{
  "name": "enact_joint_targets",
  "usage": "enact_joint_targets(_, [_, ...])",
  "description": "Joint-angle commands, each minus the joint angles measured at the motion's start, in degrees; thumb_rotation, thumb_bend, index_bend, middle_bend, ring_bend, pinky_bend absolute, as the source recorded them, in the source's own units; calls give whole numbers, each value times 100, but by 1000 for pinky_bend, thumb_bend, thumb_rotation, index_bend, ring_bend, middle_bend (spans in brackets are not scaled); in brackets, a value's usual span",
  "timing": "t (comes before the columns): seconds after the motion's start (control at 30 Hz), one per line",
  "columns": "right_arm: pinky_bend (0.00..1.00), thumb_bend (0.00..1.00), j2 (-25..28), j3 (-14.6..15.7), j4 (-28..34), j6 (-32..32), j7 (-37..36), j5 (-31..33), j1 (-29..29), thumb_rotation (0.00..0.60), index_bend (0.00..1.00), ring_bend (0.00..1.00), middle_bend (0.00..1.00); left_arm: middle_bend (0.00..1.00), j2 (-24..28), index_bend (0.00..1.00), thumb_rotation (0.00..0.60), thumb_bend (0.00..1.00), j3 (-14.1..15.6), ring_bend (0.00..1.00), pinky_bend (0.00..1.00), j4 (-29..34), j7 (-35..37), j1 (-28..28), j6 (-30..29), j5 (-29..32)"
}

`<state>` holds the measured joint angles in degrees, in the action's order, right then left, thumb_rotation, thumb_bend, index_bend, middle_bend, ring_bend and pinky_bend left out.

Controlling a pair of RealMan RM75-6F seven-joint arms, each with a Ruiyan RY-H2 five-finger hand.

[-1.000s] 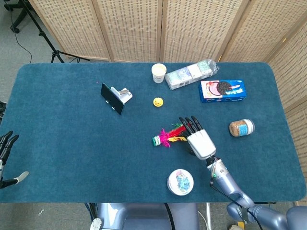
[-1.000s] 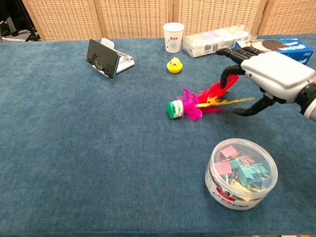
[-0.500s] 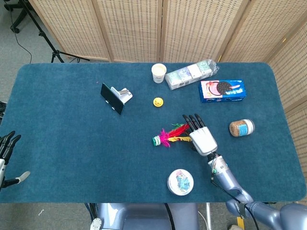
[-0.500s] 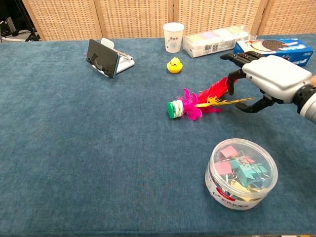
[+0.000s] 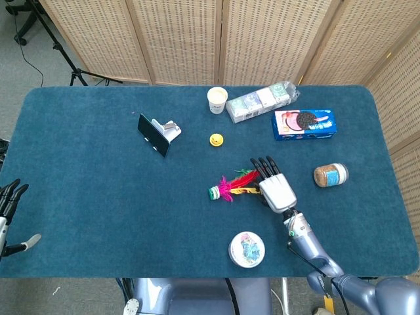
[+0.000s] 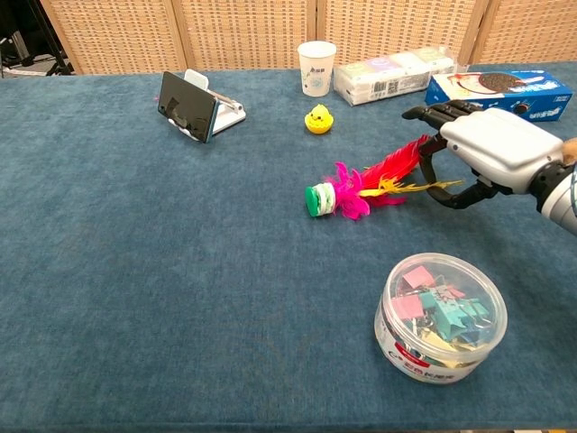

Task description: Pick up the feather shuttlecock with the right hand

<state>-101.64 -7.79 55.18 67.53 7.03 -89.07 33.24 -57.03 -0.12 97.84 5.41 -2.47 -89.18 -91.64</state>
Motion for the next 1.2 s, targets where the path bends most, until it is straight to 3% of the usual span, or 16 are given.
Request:
enact_joint_targets(0.03, [0,570,6,21,-16,41,-35,-7,0,600,632,0,71,0,-2,0,600,0,3,0,0,-1,-4,-2,3,-5])
enact_joint_targets(0.23, [0,620,150,52,164,266,-33,-120,0,600,641,0,77,0,0,0,600,0,7,0,0,10,-10,1,-1,-10])
enact_joint_targets(0.57, [0,629,909,-51,1362,785,697,-534,105,600,645,0,78,0,27,0,600,0,42,0,0,14,57,32,-68,-97])
enact_joint_targets(1.2, [0,659,1892,-355,2934,610,1972,-584,352,600,658,0,89,0,58,0,600,0,59,0,0,-22,167,32,-88,-149])
